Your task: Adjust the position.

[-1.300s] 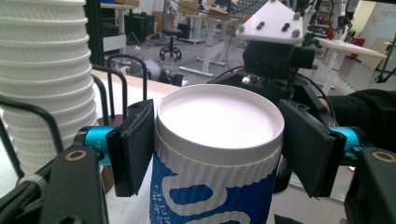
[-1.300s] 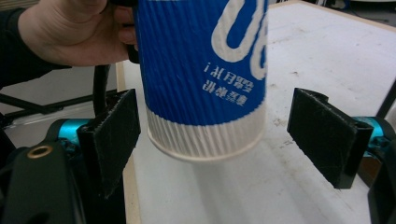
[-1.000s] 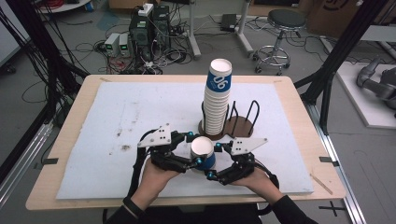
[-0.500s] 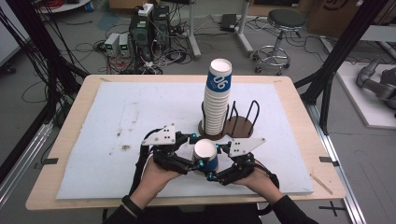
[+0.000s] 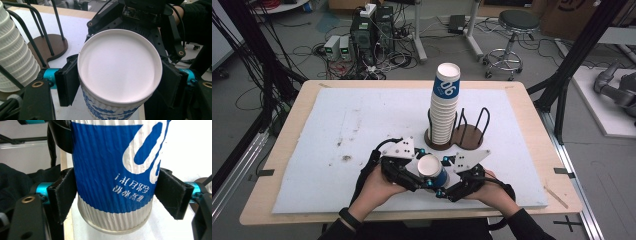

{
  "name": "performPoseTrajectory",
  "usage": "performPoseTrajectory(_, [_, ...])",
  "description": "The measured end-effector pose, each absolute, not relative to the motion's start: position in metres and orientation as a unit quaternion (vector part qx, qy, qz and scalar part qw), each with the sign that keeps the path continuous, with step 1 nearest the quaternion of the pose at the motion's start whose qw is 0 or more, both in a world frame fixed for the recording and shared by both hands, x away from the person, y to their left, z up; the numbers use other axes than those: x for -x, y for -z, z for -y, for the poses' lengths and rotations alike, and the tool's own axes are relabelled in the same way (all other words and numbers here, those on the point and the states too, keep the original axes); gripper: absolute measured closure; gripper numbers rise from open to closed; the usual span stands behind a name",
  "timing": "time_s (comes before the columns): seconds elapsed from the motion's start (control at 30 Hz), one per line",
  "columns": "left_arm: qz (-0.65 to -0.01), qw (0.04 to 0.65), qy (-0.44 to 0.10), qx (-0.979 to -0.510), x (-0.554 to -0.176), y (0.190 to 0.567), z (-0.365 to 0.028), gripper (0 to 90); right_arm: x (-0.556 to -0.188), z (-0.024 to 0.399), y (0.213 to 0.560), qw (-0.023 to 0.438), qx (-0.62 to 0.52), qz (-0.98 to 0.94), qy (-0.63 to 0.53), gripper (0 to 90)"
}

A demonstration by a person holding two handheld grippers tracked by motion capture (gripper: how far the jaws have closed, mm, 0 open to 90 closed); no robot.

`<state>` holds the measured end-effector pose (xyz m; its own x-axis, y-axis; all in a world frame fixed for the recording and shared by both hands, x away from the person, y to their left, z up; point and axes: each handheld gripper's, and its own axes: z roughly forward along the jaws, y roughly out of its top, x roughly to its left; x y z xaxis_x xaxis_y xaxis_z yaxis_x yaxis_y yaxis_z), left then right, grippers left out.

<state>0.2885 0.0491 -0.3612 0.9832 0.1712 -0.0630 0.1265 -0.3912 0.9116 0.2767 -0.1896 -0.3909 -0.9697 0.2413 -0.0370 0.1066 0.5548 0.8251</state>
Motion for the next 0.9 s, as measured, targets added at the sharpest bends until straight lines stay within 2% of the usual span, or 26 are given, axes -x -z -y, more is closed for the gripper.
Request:
performPoseTrajectory(0.1, [-0.088,0.564,-0.027,-0.820,-0.290,0.360,-0.055,28.0,-0.279,0.195,0.390,0.069,-0.101,-0.872,-0.474,19.6])
performPoseTrajectory(0.4, [-0.099,0.660,0.001,-0.744,-0.295,0.360,-0.072,28.7,-0.283,0.211,0.384,0.045,-0.136,-0.824,-0.548,17.2])
performPoseTrajectory(0.9, [-0.105,0.683,0.007,-0.723,-0.292,0.366,-0.065,29.2,-0.279,0.198,0.385,0.042,-0.120,-0.825,-0.551,17.2])
